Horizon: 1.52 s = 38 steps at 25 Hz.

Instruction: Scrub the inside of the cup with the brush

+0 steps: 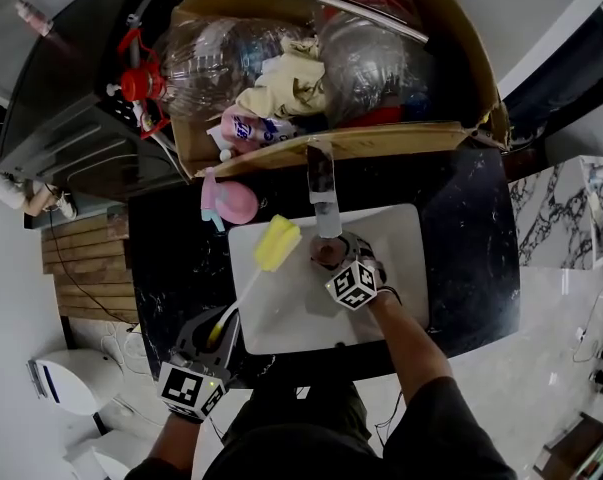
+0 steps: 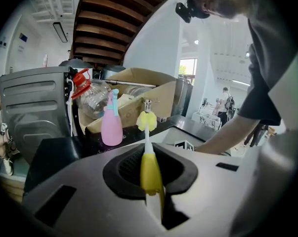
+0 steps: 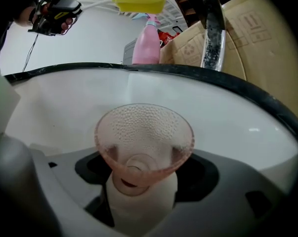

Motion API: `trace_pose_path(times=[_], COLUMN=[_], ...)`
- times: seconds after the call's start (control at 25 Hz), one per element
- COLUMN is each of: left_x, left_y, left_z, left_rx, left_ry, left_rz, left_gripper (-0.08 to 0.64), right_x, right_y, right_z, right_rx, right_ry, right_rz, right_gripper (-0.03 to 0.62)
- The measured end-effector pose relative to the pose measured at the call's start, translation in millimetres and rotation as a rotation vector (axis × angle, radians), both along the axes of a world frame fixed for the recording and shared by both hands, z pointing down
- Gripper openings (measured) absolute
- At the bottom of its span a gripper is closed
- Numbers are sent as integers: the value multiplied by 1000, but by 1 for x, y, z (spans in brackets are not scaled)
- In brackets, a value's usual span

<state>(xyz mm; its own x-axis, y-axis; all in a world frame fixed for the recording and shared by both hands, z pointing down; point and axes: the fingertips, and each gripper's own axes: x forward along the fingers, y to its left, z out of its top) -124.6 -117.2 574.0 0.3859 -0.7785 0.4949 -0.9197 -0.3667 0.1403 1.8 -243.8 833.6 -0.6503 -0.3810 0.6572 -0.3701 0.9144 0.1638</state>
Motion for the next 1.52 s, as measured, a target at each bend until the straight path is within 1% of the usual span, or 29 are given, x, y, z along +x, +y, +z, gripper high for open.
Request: trace_pose_path(times=[0.32,0.52,0.76,1.04,1.28,1.4,1.52], left_x=[-3,-6,-7,5,25,31,36], left_y=[0,6,14,18,15,12,13], left_z=[4,0,-15,-49,-77,-93,-106], left_rx=[-4,1,36,103,153,186,204], left_ry=[9,18,41,70,73,73,67], left_rz=[9,22,40,114,215,248,279], left_gripper=[37,37,38,37,37,37,37], right_x=[4,5,21,45,62,69,76], right_y=[-1,7,14,12,4,-2,-1], right_z=[-14,-36,-76,-140,-202,-235,-264], right_rx=[25,54,92,173,253,304,353], right_ry=[-4,16,49,104,134,147,170], right_rz=[31,22,43,69,97,110,120], right_gripper=[365,365,365,365,365,365,365])
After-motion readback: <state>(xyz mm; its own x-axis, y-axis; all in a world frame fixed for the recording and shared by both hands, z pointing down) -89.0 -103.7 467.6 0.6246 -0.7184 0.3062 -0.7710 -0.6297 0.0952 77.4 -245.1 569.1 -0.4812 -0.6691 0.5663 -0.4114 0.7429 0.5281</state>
